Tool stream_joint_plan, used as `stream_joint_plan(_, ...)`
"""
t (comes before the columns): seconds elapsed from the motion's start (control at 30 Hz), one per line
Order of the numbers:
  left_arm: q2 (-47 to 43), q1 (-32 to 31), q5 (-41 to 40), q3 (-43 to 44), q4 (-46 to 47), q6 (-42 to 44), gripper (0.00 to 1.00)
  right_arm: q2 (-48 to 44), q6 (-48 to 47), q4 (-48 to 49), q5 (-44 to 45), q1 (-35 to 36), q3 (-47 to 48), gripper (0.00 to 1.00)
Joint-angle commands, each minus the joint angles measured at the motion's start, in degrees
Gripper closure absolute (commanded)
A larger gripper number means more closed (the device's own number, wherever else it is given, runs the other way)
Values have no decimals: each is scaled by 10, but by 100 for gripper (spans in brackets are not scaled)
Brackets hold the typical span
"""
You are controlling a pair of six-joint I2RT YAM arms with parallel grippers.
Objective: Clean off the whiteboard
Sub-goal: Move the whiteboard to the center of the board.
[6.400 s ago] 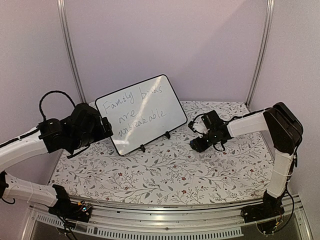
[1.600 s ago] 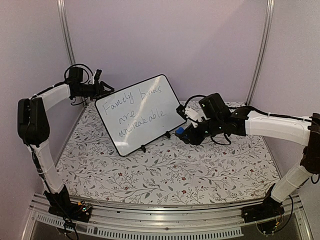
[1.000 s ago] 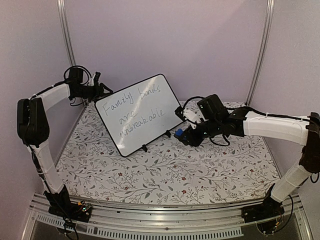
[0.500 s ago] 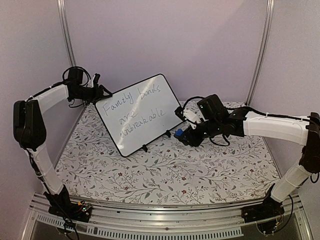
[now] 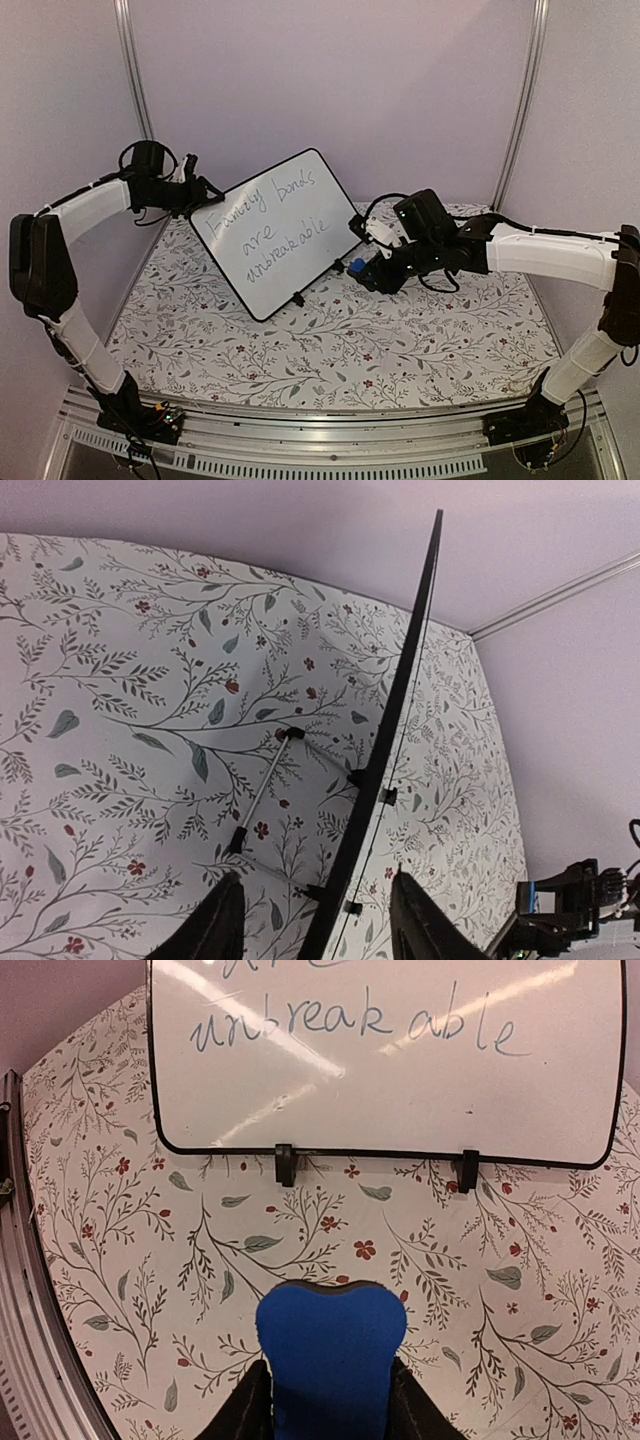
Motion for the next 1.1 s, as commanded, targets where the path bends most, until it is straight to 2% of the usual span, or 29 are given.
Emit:
stream_joint_plan(0.0,-44,-34,-15,-42,39,-41,52,5,1,-1,6,7,11,64)
stream_joint_plan(0.13,-62,-43,-16,-65,56,-55,51,5,-2,-3,9,8,12,64)
stream_joint_plan(0.23,-65,-41,-40,-52,42,-46,47,7,-3,-6,9,8,15,64)
stream_joint_plan(0.47,-21,-20,-62,22,1,-14,39,8,-2,-6,7,9,17,64)
stream_joint_plan(0.83,76,-6,-14,163,-44,28,37,-2,2,-9,12,11,10,64)
stream_joint_plan(1.07,127,-19,-6,214,-69,54,37,-1,2,-9,15,12,12,64)
